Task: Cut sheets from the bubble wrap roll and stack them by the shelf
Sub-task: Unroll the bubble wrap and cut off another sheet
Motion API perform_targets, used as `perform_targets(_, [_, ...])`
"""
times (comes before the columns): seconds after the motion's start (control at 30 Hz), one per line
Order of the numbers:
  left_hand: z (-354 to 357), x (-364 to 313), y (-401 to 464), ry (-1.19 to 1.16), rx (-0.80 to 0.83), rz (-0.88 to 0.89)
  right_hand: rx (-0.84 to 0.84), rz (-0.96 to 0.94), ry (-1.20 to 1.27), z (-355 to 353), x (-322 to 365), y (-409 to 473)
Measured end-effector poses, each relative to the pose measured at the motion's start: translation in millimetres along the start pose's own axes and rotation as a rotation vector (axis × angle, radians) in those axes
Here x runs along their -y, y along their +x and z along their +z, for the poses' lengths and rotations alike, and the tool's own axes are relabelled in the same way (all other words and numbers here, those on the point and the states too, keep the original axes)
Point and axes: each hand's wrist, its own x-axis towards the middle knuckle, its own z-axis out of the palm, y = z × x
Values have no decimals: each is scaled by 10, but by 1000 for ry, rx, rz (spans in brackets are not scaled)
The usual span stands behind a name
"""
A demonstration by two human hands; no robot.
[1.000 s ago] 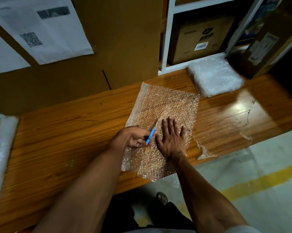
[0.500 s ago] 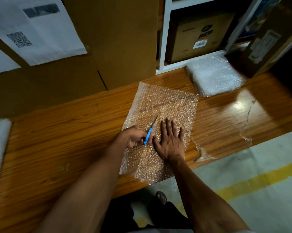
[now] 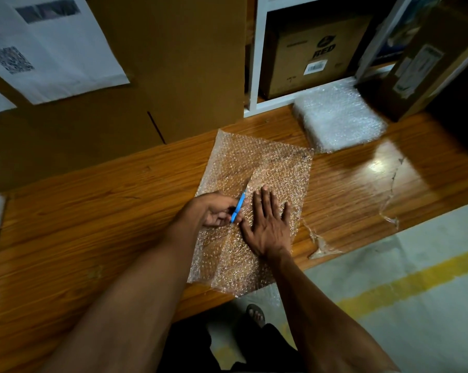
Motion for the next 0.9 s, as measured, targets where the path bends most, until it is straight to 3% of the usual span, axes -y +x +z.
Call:
perform_targets(0.3, [28,15,113,-25,-89,9,1,-2,-15,11,-3,2])
perform_targets(0.7, [26,-234,90,-48,68,-67,9,-1,-34,8,-3,25])
perform_targets(0.9, [74,-356,147,-37,43,-17,8,1,-36,23,-13,20])
